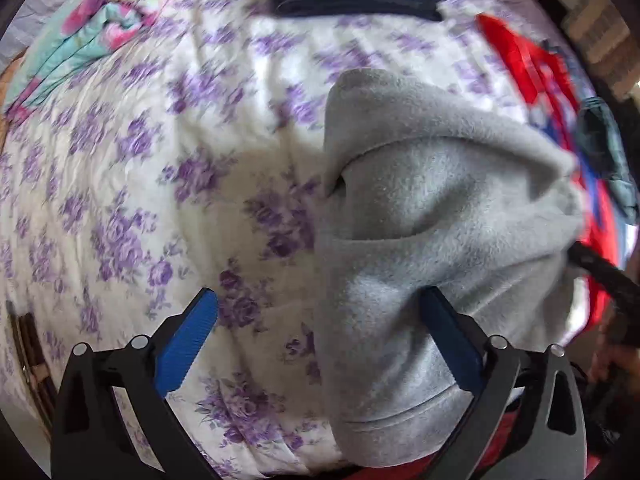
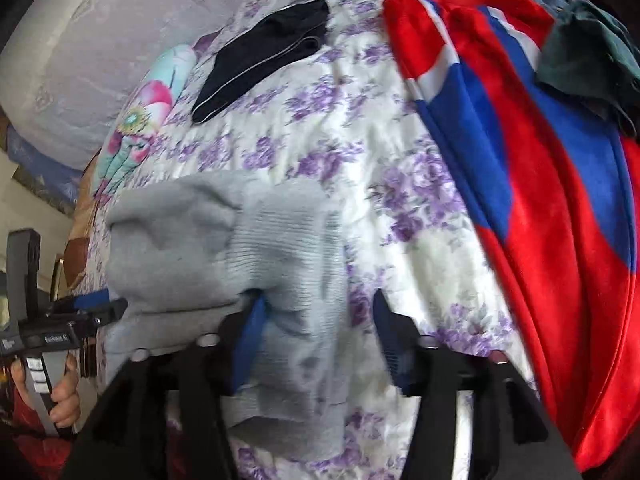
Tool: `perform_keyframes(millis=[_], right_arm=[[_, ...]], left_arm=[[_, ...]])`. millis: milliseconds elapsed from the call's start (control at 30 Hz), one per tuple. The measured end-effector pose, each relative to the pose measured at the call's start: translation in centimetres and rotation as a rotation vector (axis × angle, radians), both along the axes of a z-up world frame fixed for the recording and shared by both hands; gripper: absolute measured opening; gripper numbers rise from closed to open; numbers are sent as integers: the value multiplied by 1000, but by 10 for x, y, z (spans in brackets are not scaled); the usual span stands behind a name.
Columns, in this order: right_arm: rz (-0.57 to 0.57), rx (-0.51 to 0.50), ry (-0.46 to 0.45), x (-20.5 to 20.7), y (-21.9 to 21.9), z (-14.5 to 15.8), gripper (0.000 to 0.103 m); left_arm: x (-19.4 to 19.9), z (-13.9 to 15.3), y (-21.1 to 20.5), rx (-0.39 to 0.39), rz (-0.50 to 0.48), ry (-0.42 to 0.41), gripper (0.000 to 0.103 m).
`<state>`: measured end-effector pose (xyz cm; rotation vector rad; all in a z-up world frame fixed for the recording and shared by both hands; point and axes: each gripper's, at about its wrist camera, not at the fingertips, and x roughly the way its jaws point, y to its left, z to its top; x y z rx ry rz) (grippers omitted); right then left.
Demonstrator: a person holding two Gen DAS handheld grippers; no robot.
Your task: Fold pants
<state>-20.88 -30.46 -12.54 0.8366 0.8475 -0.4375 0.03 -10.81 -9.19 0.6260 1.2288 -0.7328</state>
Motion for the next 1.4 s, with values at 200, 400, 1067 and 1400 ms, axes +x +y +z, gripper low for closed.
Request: perform_keyframes(millis=[200,400,1067,1400], right_arm=[[91,-317,-84,5,30,90,75],[490,-453,-168,116,82,131,72],[806,-427,76,233,105,70,48],[760,-333,19,234,90,71,27]], left_arm=[[0,0,-1,11,-19,-30,99],[9,-6,15,-71,48,83,98],[-25,-19,40,-76,114,73,99],[-43,-17,27,-46,122,39,99]])
